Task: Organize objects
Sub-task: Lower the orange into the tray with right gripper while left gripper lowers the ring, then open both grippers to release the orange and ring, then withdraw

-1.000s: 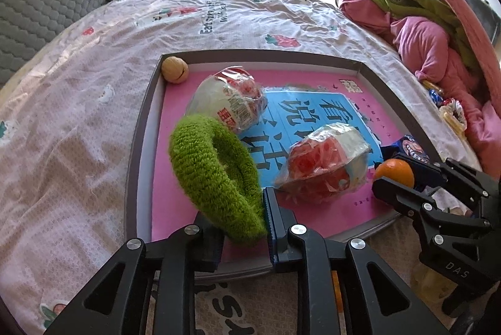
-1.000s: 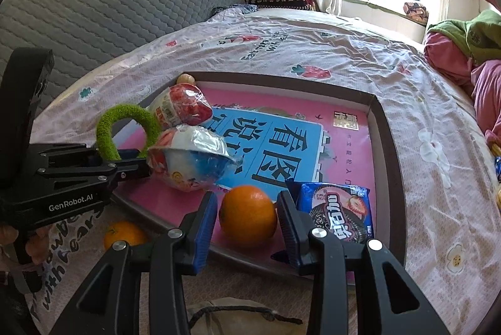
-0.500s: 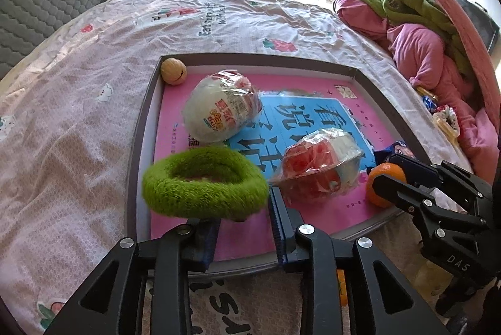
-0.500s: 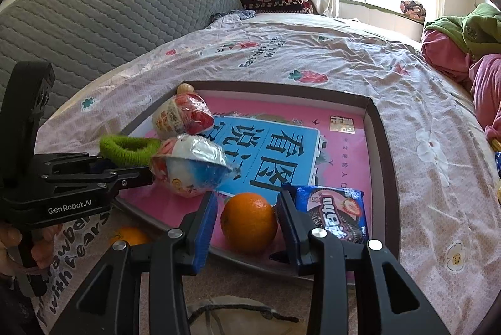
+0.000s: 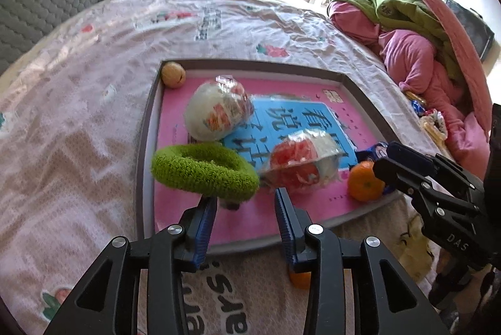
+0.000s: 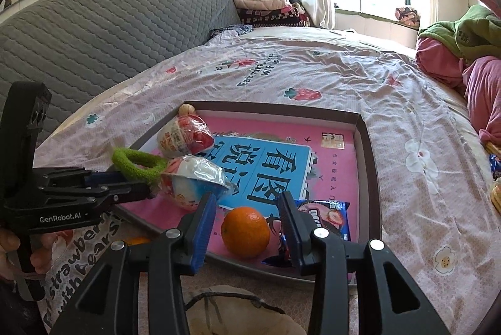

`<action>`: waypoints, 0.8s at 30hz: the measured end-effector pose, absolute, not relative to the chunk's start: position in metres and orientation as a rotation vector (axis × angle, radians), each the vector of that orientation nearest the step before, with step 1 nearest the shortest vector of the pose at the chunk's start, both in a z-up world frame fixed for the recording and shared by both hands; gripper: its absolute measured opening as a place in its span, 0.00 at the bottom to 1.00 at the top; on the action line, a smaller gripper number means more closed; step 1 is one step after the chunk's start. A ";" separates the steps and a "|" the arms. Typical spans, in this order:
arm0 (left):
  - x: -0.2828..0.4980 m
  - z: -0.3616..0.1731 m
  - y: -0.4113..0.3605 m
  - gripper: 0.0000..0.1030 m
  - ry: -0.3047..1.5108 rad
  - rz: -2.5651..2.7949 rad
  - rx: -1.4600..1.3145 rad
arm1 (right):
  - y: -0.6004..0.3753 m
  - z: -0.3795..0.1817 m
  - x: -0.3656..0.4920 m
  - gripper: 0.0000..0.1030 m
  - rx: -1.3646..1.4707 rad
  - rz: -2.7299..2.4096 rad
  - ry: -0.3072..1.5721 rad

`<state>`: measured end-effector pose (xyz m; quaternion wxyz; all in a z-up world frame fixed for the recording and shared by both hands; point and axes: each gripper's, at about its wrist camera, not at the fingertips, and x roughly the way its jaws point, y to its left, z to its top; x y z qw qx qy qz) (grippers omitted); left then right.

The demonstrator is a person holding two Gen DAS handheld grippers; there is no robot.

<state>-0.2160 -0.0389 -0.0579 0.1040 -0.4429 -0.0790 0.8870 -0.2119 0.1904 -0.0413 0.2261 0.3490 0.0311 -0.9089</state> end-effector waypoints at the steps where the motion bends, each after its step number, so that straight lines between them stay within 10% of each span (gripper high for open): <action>1: -0.214 -0.059 -0.040 0.38 -0.243 2.605 -1.316 | 0.190 -0.040 -0.211 0.40 0.958 -2.505 0.089; 24: -0.182 -0.039 -0.044 0.39 -0.194 2.617 -1.287 | 0.193 -0.015 -0.193 0.41 0.872 -2.538 0.119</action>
